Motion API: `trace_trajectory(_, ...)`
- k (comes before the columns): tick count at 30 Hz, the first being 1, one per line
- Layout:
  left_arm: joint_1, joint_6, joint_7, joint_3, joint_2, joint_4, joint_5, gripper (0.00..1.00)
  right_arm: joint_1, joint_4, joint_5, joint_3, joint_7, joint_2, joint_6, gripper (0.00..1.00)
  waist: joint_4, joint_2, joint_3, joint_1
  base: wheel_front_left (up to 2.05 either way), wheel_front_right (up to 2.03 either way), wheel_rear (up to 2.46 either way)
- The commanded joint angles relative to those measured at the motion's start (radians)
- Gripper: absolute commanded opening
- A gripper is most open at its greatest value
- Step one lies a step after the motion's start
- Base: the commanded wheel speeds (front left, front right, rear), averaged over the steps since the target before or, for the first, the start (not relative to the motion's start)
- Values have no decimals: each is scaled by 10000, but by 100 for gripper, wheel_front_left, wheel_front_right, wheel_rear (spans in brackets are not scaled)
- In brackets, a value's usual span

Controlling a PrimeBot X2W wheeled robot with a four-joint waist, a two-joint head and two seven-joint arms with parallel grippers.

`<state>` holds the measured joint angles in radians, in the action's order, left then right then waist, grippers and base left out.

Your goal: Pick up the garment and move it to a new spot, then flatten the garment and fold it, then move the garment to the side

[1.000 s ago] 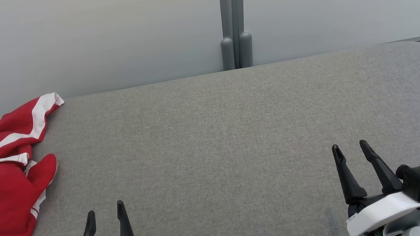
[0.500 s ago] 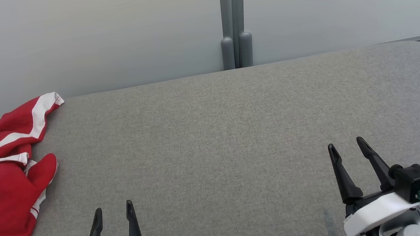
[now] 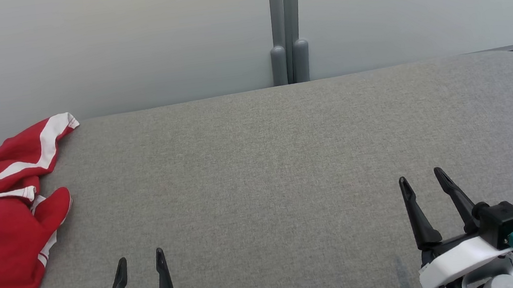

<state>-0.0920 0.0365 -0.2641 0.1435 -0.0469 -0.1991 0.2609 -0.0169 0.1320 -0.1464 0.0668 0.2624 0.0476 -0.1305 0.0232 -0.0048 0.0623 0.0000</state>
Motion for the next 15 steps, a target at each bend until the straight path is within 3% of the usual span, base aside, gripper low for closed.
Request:
trace_trajectory(1,100,-34,-6,-15,-67,-20,90,100,18,26,-9,-10,39,49,-4,100,2,48,12,0,0,0,0)
trace_trajectory(15,52,49,13,87,-148,-87,174,100,-101,53,-44,-44,38,49,-4,100,7,48,110,0,0,0,0)
